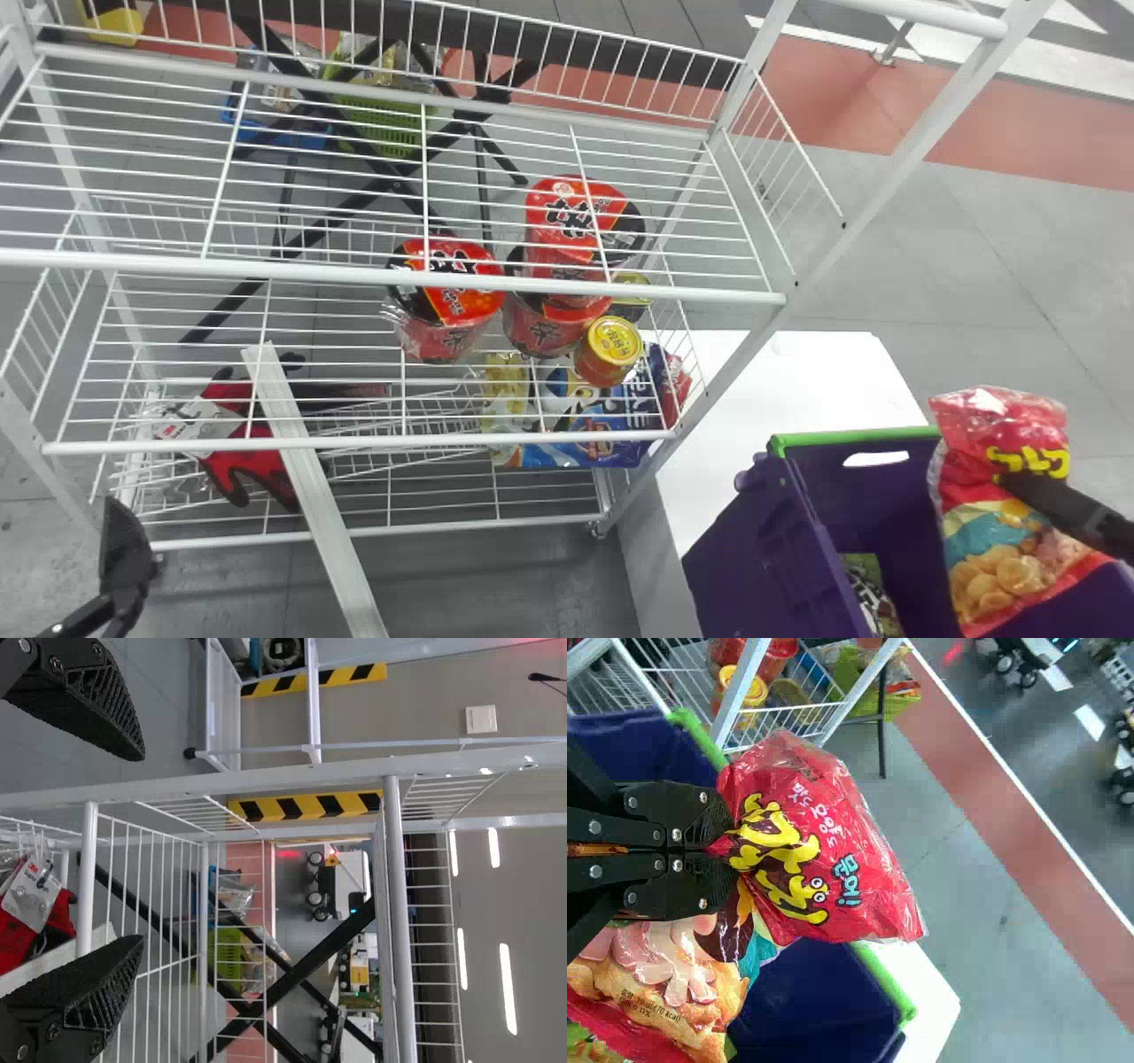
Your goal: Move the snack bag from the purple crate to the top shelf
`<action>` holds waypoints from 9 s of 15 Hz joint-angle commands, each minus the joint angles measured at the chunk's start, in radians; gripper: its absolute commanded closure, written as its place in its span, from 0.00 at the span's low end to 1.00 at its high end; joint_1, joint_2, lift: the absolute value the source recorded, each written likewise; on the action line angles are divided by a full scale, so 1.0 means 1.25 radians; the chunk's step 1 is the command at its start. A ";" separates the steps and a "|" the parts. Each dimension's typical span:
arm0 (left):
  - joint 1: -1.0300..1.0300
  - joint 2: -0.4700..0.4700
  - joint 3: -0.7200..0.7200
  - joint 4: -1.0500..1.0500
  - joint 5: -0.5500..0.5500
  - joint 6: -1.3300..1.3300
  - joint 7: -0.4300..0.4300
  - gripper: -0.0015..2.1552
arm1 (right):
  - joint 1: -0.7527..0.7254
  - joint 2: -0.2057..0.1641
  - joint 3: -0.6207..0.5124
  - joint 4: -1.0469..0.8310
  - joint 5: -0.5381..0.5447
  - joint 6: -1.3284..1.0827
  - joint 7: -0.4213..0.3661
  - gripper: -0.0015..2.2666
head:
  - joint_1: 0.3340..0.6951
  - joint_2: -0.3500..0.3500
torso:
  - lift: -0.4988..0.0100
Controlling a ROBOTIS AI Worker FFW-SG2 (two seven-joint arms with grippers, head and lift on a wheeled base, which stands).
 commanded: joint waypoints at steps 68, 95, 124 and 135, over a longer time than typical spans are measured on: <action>0.018 0.001 0.072 -0.023 0.020 -0.039 -0.011 0.05 | 0.015 0.074 -0.008 -0.042 -0.059 0.004 0.040 1.00 | 1.00 0.00 | 0.67; 0.014 -0.005 0.059 -0.004 0.015 -0.049 -0.002 0.04 | 0.027 0.093 0.021 -0.031 -0.050 0.004 0.048 1.00 | 1.00 0.00 | 0.88; 0.028 -0.005 0.047 -0.016 -0.006 -0.049 0.007 0.04 | 0.037 0.175 0.187 -0.282 -0.102 0.004 0.189 0.94 | 1.00 0.13 | 0.98; 0.036 -0.005 0.043 -0.015 -0.010 -0.074 0.017 0.04 | 0.069 0.198 0.630 -0.222 -0.061 -0.098 0.059 0.94 | 1.00 0.62 | 0.98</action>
